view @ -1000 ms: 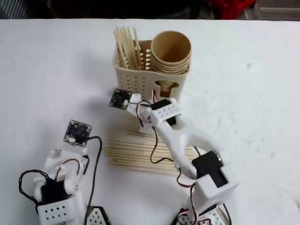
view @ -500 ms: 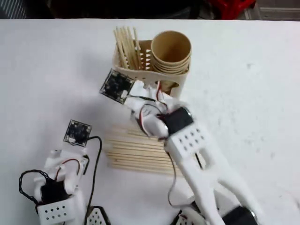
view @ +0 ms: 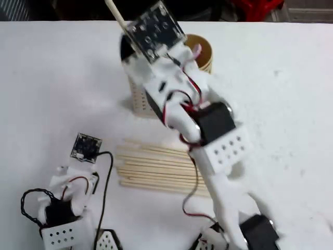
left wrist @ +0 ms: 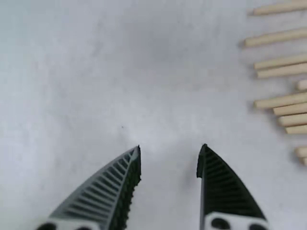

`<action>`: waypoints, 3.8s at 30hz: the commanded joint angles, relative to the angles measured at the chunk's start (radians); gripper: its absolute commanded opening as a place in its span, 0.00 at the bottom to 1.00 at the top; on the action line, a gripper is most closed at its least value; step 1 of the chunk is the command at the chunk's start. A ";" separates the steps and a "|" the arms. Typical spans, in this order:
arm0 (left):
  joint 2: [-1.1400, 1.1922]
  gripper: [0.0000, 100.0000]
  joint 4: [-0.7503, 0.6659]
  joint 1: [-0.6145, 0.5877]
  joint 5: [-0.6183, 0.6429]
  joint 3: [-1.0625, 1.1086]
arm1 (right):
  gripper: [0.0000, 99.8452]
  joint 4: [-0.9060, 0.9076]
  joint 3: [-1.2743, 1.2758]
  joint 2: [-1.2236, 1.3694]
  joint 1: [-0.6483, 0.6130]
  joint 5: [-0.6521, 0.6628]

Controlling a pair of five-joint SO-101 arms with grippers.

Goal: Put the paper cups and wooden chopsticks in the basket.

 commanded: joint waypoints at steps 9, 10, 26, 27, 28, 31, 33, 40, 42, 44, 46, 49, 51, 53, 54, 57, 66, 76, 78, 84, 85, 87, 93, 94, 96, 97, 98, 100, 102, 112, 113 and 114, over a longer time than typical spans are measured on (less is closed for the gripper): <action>-0.005 0.20 0.006 -0.012 -0.009 -0.002 | 0.01 -0.381 -0.074 0.194 0.033 0.032; -0.005 0.20 0.006 -0.012 -0.009 -0.002 | 0.01 -0.381 -0.074 0.206 0.045 0.032; -0.005 0.20 0.006 -0.012 -0.009 -0.002 | 0.09 -0.197 -0.068 0.232 0.091 0.034; -0.005 0.20 0.006 -0.012 -0.009 -0.002 | 0.07 -0.125 -0.068 0.228 0.101 0.035; -0.005 0.20 0.006 -0.012 -0.009 -0.002 | 0.05 -0.041 -0.066 0.217 0.107 0.038; -0.005 0.20 -0.002 -0.012 -0.009 -0.002 | 0.02 0.229 -0.068 0.177 0.119 0.038; -0.007 0.20 -0.008 -0.012 -0.011 -0.002 | 0.02 0.383 -0.066 0.137 0.128 0.040; -0.007 0.20 -0.130 -0.085 -0.175 -0.018 | 0.02 0.705 0.026 -0.035 0.170 0.032; -0.007 0.20 -0.121 -0.096 -0.192 -0.048 | 0.02 0.696 0.158 -0.119 0.228 0.032; -0.002 0.20 -0.101 -0.117 -0.199 -0.101 | 0.02 0.647 0.330 -0.214 0.288 0.035; -0.001 0.20 -0.055 -0.130 -0.235 -0.189 | 0.02 0.590 0.520 -0.312 0.343 0.040; 0.002 0.20 0.054 -0.128 -0.282 -0.348 | 0.02 0.521 0.792 -0.450 0.412 0.061; 0.035 0.20 0.109 -0.127 -0.296 -0.459 | 0.02 0.484 0.956 -0.536 0.449 0.143; 0.114 0.20 0.143 -0.127 -0.316 -0.565 | 0.02 0.455 1.099 -0.616 0.481 0.221; 0.173 0.20 0.153 -0.125 -0.322 -0.618 | 0.02 0.444 1.162 -0.654 0.499 0.247; 0.386 0.20 0.186 -0.097 -0.324 -0.786 | 0.02 0.423 1.312 -0.762 0.561 0.295; 0.926 0.20 0.336 0.403 -0.259 -1.106 | 0.02 0.298 1.654 -1.013 0.750 0.344; 1.276 0.20 -0.052 0.745 -0.173 -1.005 | 0.02 0.297 1.861 -1.276 0.935 0.344; 1.366 0.20 -0.127 0.768 -0.176 -1.011 | 0.02 0.309 1.886 -1.336 0.934 0.344; 1.612 0.20 -0.273 0.826 -0.173 -1.094 | 0.02 0.447 1.901 -1.508 0.940 0.345; 1.644 0.20 -0.279 0.826 -0.172 -1.119 | 0.02 0.452 1.901 -1.514 0.940 0.345; 1.709 0.20 -0.279 0.822 -0.170 -1.171 | 0.02 0.452 1.901 -1.506 0.941 0.345; 1.836 0.20 -0.287 0.826 -0.173 -1.224 | 0.02 0.449 1.901 -1.503 0.941 0.345; 1.848 0.20 -0.287 0.826 -0.172 -1.232 | 0.02 0.450 1.901 -1.503 0.941 0.345; 1.871 0.20 -0.287 0.820 -0.172 -1.254 | 0.02 0.450 1.901 -1.503 0.934 0.345; 1.885 0.20 -0.287 0.819 -0.172 -1.266 | 0.02 0.452 1.901 -1.503 0.934 0.345; 1.900 0.20 -0.287 0.817 -0.170 -1.275 | 0.02 0.452 1.901 -1.503 0.934 0.345; 1.931 0.20 -0.301 0.812 -0.169 -1.286 | 0.02 0.452 1.901 -1.503 0.934 0.345; 1.954 0.20 -0.322 0.812 -0.169 -1.286 | 0.02 0.452 1.901 -1.503 0.934 0.345; 2.017 0.17 -0.328 0.817 -0.169 -1.284 | 0.02 0.452 1.901 -1.501 0.938 0.344; 2.028 0.16 -0.328 0.817 -0.169 -1.289 | 0.02 0.452 1.901 -1.501 0.938 0.344; 2.032 0.16 -0.328 0.816 -0.169 -1.290 | 0.02 0.452 1.901 -1.501 0.938 0.344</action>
